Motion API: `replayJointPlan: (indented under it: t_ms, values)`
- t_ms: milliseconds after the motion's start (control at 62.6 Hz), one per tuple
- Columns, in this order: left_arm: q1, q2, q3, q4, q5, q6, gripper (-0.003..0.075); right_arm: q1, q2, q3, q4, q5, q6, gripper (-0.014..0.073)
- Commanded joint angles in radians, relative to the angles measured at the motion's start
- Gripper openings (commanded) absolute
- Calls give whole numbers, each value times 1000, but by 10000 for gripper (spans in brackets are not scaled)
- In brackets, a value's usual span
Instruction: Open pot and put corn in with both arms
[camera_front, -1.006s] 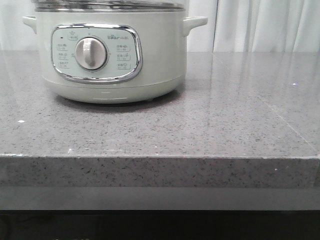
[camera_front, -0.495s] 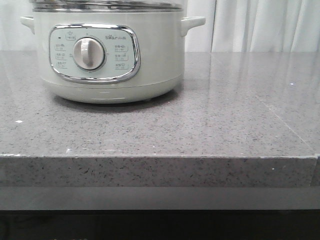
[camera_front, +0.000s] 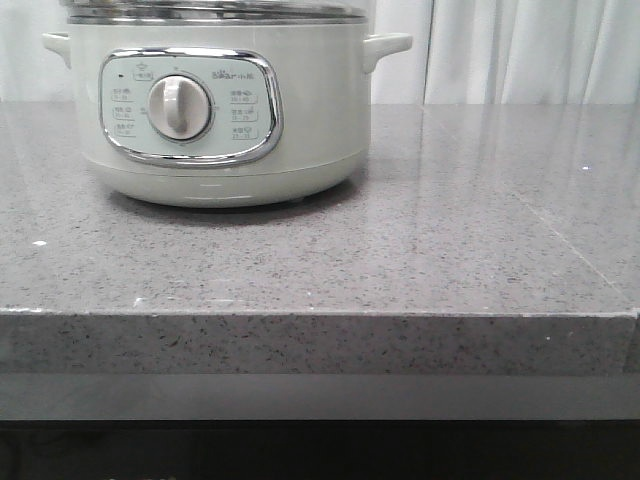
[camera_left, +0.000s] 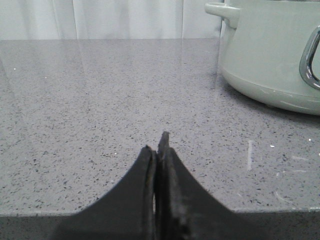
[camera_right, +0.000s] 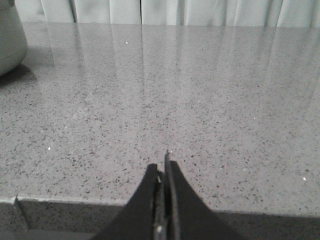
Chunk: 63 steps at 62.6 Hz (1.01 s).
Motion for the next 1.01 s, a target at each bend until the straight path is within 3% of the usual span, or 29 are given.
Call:
replayJointPlan:
  t_ms: [0,990]
  values:
    - [2,-16,12,-3,-86,2,-20,-7,-26,-12,6,-61,-7,-121]
    - [2,-14,12,-3,-86,2,-20,-7,-24,-12,6,-51,-7,-121]
